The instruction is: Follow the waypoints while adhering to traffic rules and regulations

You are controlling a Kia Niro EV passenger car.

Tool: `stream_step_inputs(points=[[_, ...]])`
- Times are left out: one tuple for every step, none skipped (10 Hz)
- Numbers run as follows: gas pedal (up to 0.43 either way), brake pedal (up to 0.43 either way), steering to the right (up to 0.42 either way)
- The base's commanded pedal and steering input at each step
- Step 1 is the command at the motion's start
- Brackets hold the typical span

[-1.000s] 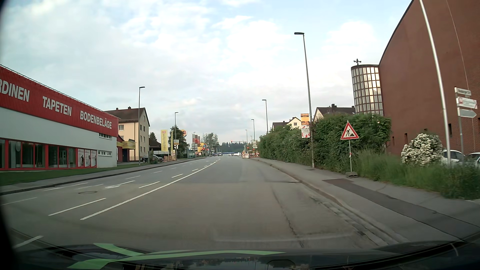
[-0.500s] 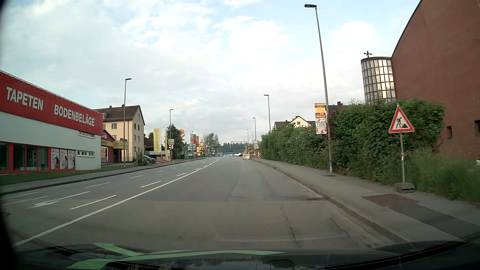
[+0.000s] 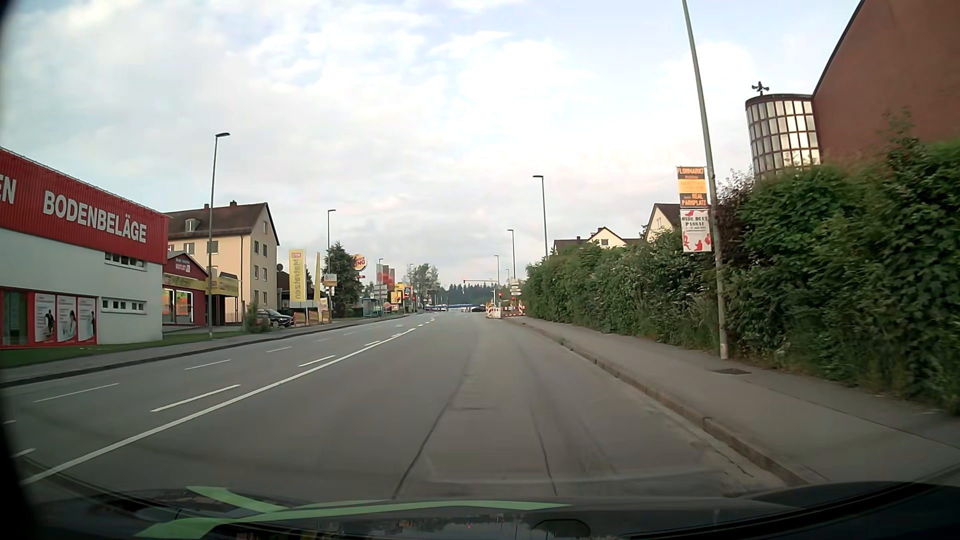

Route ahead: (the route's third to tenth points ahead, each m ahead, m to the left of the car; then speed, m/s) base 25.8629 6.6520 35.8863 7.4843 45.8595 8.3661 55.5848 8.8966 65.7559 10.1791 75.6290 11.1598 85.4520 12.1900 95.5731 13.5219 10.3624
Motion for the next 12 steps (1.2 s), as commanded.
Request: stream_step_inputs(points=[[0.11,0.0,-0.009],[0.11,0.0,-0.009],[0.11,0.0,-0.008],[0.11,0.0,-0.008],[0.11,0.0,-0.008],[0.098,0.0,-0.008],[0.087,0.0,-0.014],[0.079,0.0,-0.018],[0.079,0.0,-0.019],[0.079,0.0,-0.019],[0.079,0.0,-0.02],[0.079,0.0,-0.02]])
